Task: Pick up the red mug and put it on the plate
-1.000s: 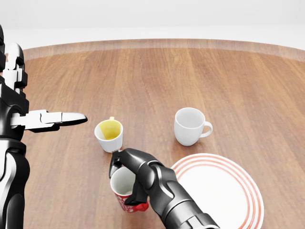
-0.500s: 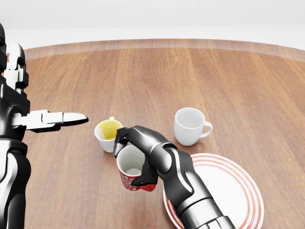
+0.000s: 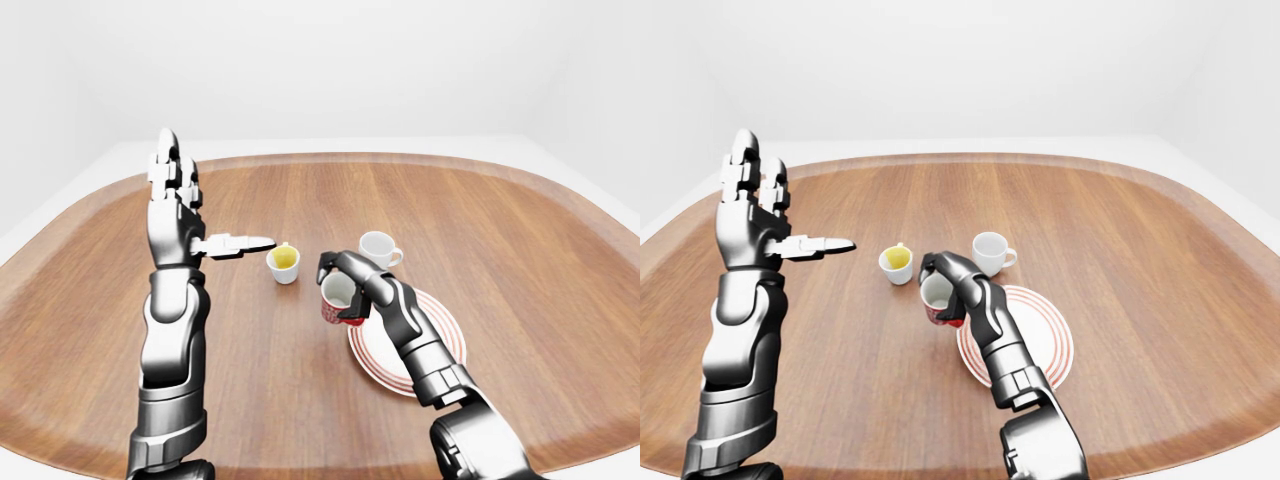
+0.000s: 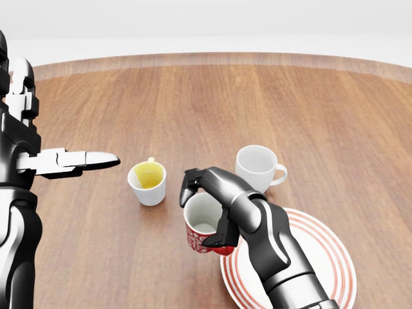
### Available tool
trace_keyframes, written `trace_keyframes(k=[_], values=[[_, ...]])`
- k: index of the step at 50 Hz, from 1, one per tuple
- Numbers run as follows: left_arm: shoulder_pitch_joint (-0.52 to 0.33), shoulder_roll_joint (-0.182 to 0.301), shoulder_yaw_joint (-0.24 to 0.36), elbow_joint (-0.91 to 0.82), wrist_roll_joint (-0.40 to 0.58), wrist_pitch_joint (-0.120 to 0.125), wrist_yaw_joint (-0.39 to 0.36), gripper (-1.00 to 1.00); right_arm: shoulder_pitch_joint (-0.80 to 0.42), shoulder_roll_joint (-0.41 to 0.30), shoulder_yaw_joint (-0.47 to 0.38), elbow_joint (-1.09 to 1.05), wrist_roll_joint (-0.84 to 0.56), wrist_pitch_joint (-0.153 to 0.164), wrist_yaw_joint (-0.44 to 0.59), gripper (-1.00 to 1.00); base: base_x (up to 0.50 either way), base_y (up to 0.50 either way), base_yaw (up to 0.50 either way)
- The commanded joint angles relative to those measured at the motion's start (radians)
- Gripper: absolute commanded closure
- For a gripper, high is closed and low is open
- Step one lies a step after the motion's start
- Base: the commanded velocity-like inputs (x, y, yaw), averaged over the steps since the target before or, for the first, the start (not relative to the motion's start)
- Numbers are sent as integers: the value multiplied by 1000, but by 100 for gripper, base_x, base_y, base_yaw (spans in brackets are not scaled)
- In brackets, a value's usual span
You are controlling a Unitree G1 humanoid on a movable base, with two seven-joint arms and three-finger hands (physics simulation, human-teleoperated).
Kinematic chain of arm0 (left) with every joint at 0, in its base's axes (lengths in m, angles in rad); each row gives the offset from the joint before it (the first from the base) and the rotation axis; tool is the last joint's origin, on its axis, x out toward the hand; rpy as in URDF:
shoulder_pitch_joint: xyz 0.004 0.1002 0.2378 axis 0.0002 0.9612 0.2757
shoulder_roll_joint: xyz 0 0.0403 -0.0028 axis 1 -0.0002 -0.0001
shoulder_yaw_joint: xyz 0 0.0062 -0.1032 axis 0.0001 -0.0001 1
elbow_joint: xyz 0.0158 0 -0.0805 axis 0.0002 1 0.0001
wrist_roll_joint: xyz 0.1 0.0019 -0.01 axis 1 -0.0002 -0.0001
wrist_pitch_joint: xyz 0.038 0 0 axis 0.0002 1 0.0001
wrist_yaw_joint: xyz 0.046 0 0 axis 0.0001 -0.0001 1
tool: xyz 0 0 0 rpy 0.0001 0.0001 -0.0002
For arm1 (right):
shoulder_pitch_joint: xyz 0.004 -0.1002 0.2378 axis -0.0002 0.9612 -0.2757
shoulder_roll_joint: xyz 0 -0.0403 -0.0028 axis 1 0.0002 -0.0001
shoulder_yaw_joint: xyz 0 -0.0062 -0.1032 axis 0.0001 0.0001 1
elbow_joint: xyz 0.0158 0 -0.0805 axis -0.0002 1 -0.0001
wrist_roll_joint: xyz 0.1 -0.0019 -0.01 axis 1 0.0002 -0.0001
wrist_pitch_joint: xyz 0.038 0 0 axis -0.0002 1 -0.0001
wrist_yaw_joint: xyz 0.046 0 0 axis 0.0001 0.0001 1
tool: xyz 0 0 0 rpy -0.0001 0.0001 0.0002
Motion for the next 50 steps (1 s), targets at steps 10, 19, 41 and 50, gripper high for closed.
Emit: trace_keyframes(k=[10,19,41,50], values=[[-2,1,0,-13,2,0,0,-100,53,-84,-47,-23,-2,0,5,100,0,0,0],[-2,-1,-2,-13,5,0,1,-100,83,-115,-67,-44,15,0,2,100,0,0,0],[1,-2,-1,-6,5,0,2,-100,67,-172,-104,7,51,0,-21,100,0,0,0],[2,-2,-1,-9,5,0,3,-100,61,-188,-111,55,70,0,-46,100,0,0,0]])
